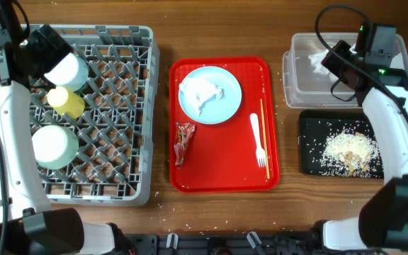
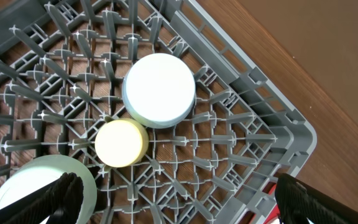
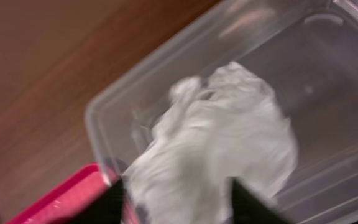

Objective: Sort waste into correct bins and load items into the dishwasher rack
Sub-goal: 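Carry the tissues into the clear bin and release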

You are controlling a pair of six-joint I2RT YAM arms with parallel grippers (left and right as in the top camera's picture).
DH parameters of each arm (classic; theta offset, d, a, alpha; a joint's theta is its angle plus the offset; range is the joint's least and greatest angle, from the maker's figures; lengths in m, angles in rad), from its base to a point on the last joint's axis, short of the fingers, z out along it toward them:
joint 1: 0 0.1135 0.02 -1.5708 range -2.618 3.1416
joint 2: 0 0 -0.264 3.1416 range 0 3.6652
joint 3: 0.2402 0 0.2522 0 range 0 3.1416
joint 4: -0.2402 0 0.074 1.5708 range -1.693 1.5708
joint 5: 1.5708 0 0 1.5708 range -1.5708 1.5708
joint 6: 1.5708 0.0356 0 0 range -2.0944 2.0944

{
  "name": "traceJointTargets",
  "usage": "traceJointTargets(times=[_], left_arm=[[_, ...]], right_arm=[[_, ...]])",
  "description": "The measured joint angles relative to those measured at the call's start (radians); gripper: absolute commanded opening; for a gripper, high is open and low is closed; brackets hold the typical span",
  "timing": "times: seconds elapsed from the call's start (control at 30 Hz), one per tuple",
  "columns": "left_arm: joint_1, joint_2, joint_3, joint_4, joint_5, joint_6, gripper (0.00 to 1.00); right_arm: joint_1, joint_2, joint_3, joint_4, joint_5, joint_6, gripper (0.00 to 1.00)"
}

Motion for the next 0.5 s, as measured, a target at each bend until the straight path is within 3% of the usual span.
traceJointTargets(times=[0.07, 0.17, 0.2, 0.3, 0.37, 0.5], left_arm=[[0.0, 0.0, 0.0, 0.0, 0.0, 0.0, 1.0], [0.0, 0.0, 0.0, 0.0, 0.0, 0.0, 1.0], [0.0, 0.0, 0.0, 0.0, 0.0, 0.0, 1.0], [0.0, 0.0, 0.0, 0.0, 0.0, 0.0, 1.0], [0.0, 0.0, 0.0, 0.0, 0.0, 0.0, 1.0], [0.0, 0.0, 0.0, 0.0, 0.0, 0.0, 1.0]], right_arm=[[0.001, 0.043, 0.0, -0.001, -0.051, -0.048, 1.0], [0.002, 0.056, 0.0, 0.011, -0.232, -0.111, 0.9], [0.011, 0.056, 0.0, 0.032, -0.381, -0.156, 0.9], [0.113, 0.056, 0.0, 0.042, -0.552, -0.199, 0.94], [0.277, 0.056, 0.0, 0.044, -0.502, -0.194, 0.99], [0.547, 0.111, 0.0, 0.106, -0.171, -0.14, 0.99]])
